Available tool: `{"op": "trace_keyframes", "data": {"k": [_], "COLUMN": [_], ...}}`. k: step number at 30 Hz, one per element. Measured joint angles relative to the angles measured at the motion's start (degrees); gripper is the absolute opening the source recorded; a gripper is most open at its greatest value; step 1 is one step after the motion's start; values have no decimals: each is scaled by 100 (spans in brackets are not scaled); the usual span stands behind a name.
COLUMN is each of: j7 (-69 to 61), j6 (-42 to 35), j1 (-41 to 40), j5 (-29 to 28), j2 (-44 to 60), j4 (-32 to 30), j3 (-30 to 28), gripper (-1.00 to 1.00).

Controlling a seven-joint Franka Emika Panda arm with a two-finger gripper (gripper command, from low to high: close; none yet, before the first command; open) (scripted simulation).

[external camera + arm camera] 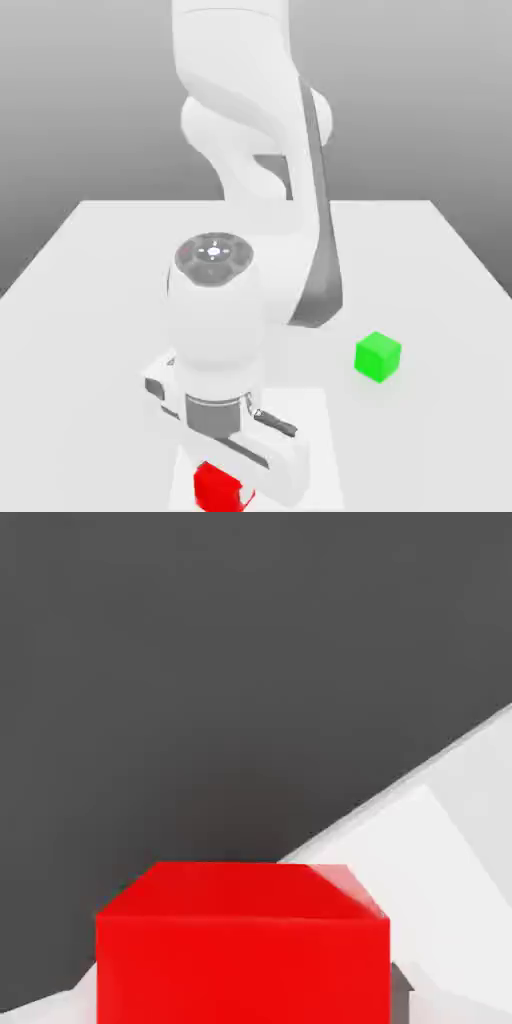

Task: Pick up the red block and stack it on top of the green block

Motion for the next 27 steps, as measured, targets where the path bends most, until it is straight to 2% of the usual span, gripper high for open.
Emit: {"op": "trace_keyframes", "data": {"k": [4, 7, 10, 14, 20, 22, 27], "j7": [-97, -511, -1015, -1634, -2393, -2441, -2179], "j6": [-613, -727, -777, -815, -810, -627, 225], "j1": [-13, 246, 875, 1665, 2762, 2860, 2575], "j5": [106, 418, 815, 1262, 1662, 1608, 1170], "j2": [-769, -1386, -2004, -2808, -3963, -3955, -3129], "j4": [-156, -649, -1204, -1962, -3123, -3301, -3332], "j3": [95, 575, 985, 1244, 1692, 1805, 2031], "gripper": [-100, -100, -100, -100, -100, -100, -100]}}
